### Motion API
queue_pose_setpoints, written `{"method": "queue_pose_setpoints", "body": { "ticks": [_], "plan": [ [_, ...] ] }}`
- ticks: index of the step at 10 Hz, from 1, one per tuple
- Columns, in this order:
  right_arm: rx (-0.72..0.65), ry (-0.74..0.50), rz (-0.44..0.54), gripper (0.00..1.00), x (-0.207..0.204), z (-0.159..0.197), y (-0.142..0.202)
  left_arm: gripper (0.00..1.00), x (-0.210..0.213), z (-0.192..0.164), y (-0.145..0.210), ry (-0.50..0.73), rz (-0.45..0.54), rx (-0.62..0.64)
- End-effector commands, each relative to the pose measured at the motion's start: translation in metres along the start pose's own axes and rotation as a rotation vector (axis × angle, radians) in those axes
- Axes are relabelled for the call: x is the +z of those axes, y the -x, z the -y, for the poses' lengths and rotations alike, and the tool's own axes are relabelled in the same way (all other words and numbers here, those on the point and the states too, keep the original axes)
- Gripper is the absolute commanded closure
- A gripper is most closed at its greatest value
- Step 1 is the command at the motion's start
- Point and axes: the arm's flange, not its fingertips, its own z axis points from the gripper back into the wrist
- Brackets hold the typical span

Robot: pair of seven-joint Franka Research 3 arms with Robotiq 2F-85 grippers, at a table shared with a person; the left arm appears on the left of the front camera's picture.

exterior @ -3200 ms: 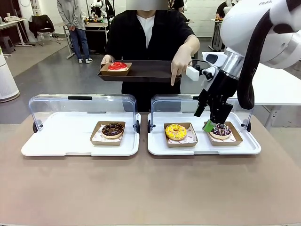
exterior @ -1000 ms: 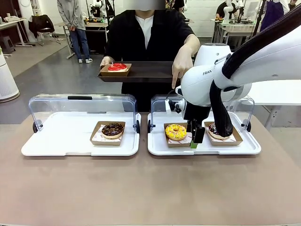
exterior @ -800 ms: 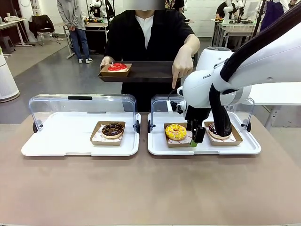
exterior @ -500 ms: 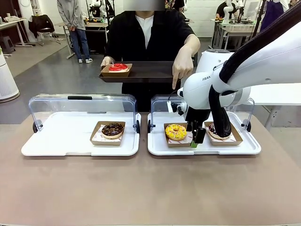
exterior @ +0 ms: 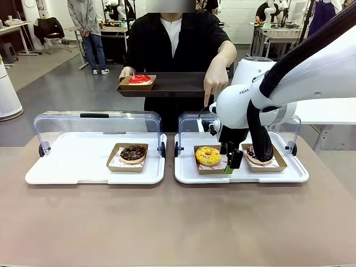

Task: Provide the desired donut to the person.
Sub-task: Pick up and lift the Paper togo box containing the Donut pointed at by the person.

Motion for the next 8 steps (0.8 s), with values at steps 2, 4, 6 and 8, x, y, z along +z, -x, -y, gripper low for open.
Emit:
{"method": "queue_pose_setpoints", "body": {
  "ticks": [2,4,6,8],
  "plan": [
    [-0.056,-0.018,-0.033,0.0,-0.022,0.021,0.006,0.0,0.001,0.001,-0.002,-0.002,0.006,0.005],
    [-0.068,-0.035,-0.037,0.0,-0.035,0.032,0.007,0.0,0.001,0.001,-0.002,-0.002,0.006,0.005],
    [-0.066,-0.033,-0.04,0.0,-0.042,0.04,0.006,0.0,0.001,0.001,-0.002,-0.002,0.006,0.005],
    [-0.068,-0.035,-0.045,0.0,-0.046,0.045,0.007,0.0,0.001,0.001,-0.002,-0.002,0.006,0.005]
  ]
}}
